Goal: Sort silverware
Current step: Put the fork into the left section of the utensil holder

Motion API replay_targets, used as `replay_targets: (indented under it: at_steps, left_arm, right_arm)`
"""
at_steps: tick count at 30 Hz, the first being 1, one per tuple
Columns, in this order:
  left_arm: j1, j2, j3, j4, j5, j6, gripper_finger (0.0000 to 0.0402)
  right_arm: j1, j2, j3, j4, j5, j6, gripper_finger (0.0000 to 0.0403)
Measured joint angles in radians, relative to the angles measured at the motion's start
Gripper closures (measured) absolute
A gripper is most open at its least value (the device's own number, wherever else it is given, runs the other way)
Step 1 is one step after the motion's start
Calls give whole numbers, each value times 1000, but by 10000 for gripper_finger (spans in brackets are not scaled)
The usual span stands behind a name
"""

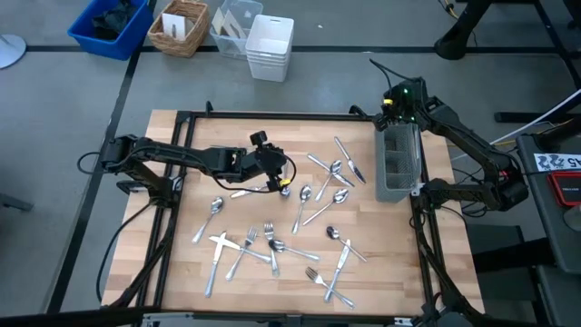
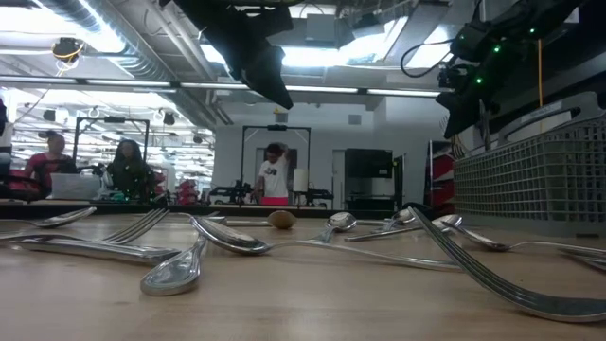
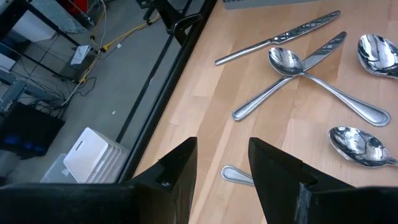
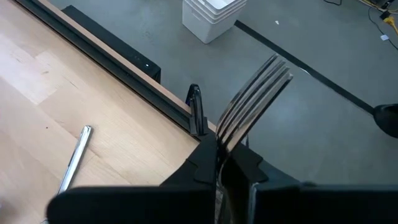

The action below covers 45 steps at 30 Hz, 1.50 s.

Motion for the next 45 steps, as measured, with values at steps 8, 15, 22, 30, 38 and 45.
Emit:
replay_targets:
  at_steps: [8, 15, 22, 30, 38, 45]
  left_arm:
    - [0, 0, 0, 0, 0, 0, 263]
    - [0, 0, 0, 0, 0, 0, 263]
    - [0, 0, 0, 0, 0, 0, 263]
    - [0, 0, 0, 0, 0, 0, 263]
    - [0, 0, 0, -5, 0, 0, 263]
    - [4, 0, 0, -37, 0, -13, 263]
  right_arm:
    - [0, 2, 19, -34, -1, 0, 353]
    - [-2, 3, 80, -146, 2, 0, 291]
    - [-1, 4, 138, -268, 30, 1, 289]
    - [-1, 3, 244, -372, 45, 0, 301]
    - [-1, 3, 302, -404, 35, 1, 301]
    - [-1, 3, 302, -405, -32, 1, 301]
